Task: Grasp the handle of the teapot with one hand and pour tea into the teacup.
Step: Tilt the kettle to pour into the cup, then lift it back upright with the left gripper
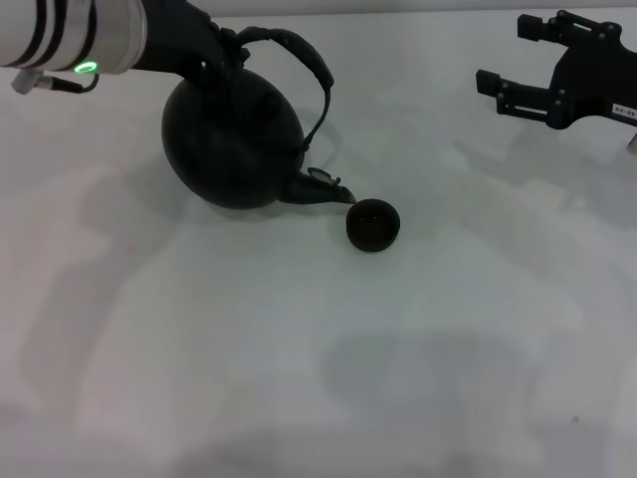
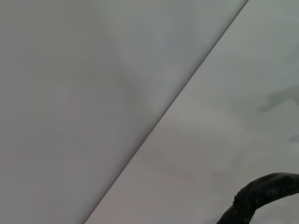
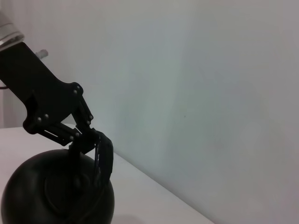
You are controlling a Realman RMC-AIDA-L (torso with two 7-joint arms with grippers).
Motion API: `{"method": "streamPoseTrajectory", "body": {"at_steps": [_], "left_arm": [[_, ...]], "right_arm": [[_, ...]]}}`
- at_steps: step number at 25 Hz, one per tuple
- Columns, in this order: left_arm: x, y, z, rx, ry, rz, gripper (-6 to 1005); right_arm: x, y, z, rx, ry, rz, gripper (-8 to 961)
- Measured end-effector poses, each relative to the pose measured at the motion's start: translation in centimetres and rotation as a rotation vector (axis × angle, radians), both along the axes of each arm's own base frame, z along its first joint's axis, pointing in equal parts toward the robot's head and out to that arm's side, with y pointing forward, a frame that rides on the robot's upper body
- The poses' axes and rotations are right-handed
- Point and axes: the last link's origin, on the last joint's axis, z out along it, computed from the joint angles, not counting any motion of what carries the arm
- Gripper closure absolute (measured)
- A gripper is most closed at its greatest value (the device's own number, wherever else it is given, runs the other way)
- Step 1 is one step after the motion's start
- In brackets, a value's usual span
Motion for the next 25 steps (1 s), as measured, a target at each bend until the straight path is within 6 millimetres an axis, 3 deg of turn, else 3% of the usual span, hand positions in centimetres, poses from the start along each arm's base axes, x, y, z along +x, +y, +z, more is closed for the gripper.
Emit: {"method": "streamPoseTrajectory", "body": {"at_steps": [25], "left_arm": [[3.1, 0.1, -2.1, -0.033, 0.139, -0.096, 852]], "right_arm": [[0.3, 0.1, 0.0, 0.016, -0.002, -0.009, 128]]}}
